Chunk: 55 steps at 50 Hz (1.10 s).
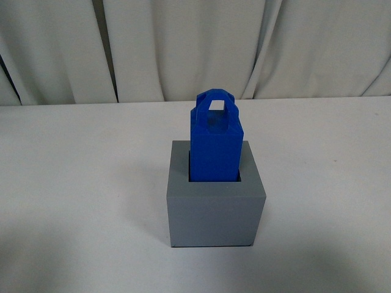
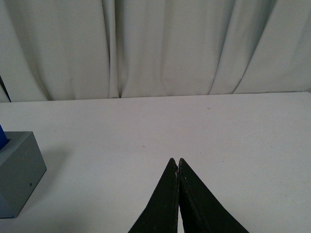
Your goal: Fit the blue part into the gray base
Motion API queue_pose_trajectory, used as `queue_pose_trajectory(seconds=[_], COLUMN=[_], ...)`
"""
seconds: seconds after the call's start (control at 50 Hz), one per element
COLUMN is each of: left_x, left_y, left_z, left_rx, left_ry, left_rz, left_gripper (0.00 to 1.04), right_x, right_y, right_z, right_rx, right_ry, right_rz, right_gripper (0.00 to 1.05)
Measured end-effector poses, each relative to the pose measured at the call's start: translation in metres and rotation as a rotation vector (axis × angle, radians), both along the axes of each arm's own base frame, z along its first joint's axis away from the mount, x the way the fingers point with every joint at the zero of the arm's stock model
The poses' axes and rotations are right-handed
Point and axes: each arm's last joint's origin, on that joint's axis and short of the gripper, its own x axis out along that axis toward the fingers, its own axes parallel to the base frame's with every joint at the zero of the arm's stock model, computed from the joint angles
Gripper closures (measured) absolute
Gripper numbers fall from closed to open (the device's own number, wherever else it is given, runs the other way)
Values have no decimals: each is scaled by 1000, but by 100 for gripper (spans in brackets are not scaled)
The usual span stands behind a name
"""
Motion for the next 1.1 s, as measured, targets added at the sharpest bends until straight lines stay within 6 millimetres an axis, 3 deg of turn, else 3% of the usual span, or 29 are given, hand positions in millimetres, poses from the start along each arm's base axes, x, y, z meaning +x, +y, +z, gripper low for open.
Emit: queue_pose_trajectory(seconds=[0.1,0.16,0.3,0.6,0.68,1.1], left_x=[0,0,0,0,0,0], left_y=[0,0,0,0,0,0], left_z=[0,0,0,0,0,0], left_rx=[0,0,0,0,0,0], left_ry=[0,0,0,0,0,0], left_rz=[0,0,0,0,0,0], left_gripper=[6,6,6,6,6,6], right_x=[0,0,0,0,0,0], right_y=[0,0,0,0,0,0], right_z=[0,0,0,0,0,0], right_rx=[0,0,0,0,0,1], right_ry=[4,3,3,3,3,3], right_rz=[-1,-1,-1,-1,-1,-1], right_gripper=[102,94,68,23,6,7])
